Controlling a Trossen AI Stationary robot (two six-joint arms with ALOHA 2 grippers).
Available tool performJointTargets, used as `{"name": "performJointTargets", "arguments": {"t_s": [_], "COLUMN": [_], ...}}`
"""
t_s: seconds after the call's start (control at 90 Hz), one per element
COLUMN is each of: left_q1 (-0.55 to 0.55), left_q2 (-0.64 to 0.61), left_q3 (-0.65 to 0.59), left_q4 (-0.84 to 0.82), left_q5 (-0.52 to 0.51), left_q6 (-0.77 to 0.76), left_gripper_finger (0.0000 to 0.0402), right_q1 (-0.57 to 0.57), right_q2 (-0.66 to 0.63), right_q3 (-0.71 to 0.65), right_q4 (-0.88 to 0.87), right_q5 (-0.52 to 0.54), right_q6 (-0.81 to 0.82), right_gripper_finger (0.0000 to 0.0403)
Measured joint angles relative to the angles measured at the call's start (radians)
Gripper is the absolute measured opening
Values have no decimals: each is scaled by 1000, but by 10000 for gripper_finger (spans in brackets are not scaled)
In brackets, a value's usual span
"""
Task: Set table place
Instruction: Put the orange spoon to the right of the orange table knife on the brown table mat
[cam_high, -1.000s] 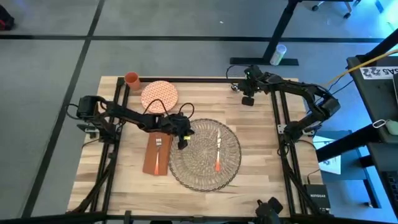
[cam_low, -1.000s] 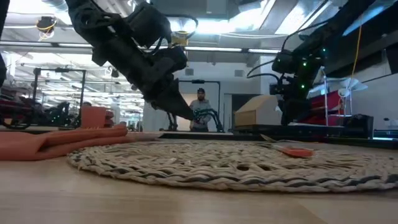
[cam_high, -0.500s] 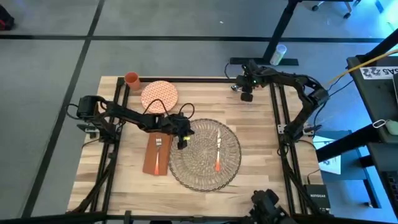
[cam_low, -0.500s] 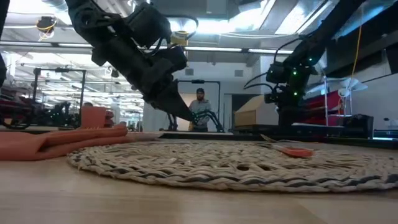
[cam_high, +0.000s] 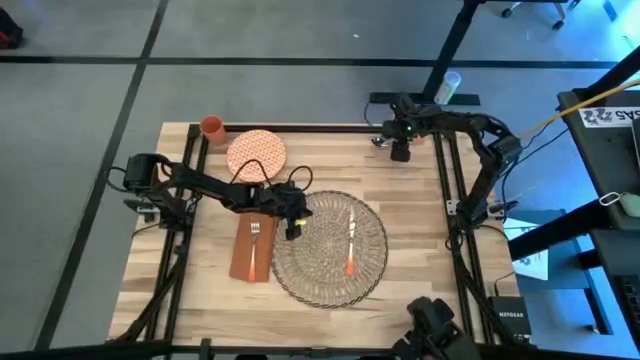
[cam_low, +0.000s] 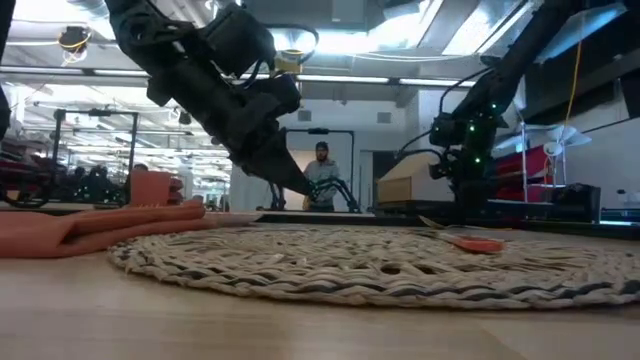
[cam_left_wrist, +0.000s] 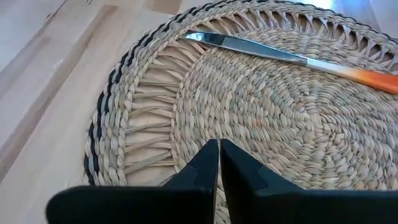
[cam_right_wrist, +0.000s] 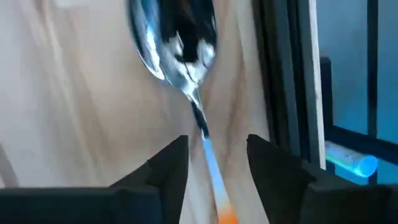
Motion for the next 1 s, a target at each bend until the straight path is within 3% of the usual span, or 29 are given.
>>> {"name": "performJointTargets", "arguments": {"t_s": [0.278,0.856,1.0], "left_q1": [0,0,0], "left_q2": [0,0,0], "left_q3": [0,0,0], "left_q4": [1,2,4], "left_q5": [0,0,-1], "left_q6": [4,24,33], "left_gripper_finger": [0,0,0], "right_q1": [-56,-53,-54], "right_q2": [0,58,65], "right_q3": [0,15,46], "right_q4": [-30,-19,-63], "right_q5": [-70,-109,-120], "right_q6": [-54,-98,-98], "right_gripper_finger": [82,75,41]}}
